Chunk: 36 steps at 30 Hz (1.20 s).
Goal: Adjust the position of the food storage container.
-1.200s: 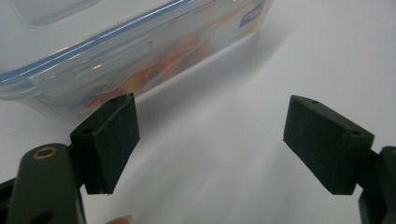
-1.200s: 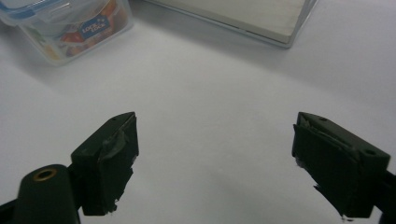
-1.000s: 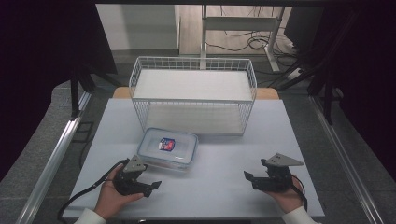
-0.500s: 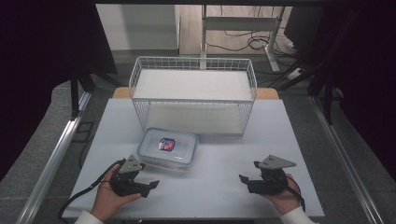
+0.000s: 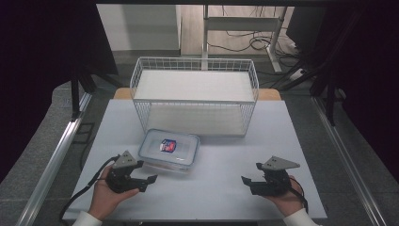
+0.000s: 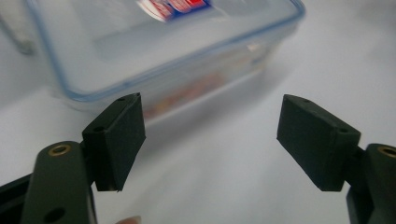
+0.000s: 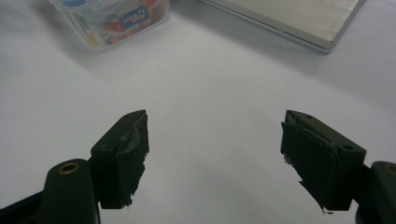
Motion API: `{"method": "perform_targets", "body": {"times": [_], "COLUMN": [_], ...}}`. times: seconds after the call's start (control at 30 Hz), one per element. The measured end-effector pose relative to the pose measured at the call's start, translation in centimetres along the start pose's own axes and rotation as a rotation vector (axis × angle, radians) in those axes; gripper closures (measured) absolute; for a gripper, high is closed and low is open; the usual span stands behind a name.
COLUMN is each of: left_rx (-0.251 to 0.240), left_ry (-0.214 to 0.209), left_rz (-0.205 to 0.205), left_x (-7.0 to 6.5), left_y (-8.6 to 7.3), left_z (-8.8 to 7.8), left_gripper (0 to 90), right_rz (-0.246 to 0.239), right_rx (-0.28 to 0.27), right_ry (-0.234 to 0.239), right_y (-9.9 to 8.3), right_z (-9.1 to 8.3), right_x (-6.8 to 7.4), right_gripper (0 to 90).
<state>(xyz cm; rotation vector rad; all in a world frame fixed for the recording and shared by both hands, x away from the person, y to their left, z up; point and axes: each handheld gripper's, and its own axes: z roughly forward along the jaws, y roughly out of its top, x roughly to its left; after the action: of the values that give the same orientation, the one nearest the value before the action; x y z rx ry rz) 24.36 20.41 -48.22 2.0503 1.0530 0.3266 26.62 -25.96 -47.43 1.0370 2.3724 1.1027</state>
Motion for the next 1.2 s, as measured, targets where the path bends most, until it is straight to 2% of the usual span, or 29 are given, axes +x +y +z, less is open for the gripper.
{"method": "perform_targets", "body": {"times": [0.07, 0.2, 0.33, 0.57, 0.6, 0.63, 0.77, 0.9, 1.1, 1.17, 1.2], "left_rx": [-0.011, -0.041, -0.031, -0.023, -0.015, -0.015, -0.002, 0.034, 0.058, 0.069, 0.075], "left_ry": [0.020, 0.016, 0.041, 0.040, 0.045, 0.045, 0.060, 0.092, 0.105, 0.111, 0.112], "left_rz": [0.002, -0.017, 0.007, -0.011, -0.022, -0.022, -0.069, -0.085, -0.120, -0.132, -0.140], "left_x": [0.3, 1.1, 1.8, 3.3, 3.8, 3.8, 5.1, 6.7, 8.1, 8.6, 9.1], "left_y": [0.5, 2.0, 3.2, 4.5, 4.7, 4.7, 5.1, 5.6, 6.0, 6.1, 6.1], "left_z": [-0.5, -1.4, -1.8, -1.9, -1.7, -1.7, -0.8, 0.3, 1.2, 1.6, 1.9], "left_gripper": [24.0, 26.6, 26.7, 27.0, 27.1, 27.3, 28.6, 32.3, 36.0, 38.4, 44.9], "right_rz": [0.008, 0.013, 0.019, 0.026, 0.023, 0.023, 0.030, 0.034, 0.035, 0.037, 0.036], "right_rx": [-0.002, 0.002, -0.001, 0.003, 0.006, 0.006, 0.006, 0.005, 0.004, 0.004, 0.004], "right_ry": [0.009, 0.014, 0.010, 0.006, 0.002, 0.002, -0.004, -0.010, -0.015, -0.016, -0.017], "right_y": [-0.1, -0.2, 0.0, 0.0, 0.0, 0.0, -0.2, -0.3, -0.3, -0.2, -0.2], "right_z": [0.0, 0.2, 0.2, 0.4, 0.3, 0.3, 0.2, 0.1, 0.1, 0.1, 0.1], "right_x": [-0.2, -0.3, -0.2, 0.0, 0.1, 0.1, 0.0, -0.1, -0.2, -0.2, -0.3], "right_gripper": [23.7, 23.8, 23.9, 23.9, 23.9, 23.9, 23.9, 23.9, 23.9, 23.9, 23.9]}}
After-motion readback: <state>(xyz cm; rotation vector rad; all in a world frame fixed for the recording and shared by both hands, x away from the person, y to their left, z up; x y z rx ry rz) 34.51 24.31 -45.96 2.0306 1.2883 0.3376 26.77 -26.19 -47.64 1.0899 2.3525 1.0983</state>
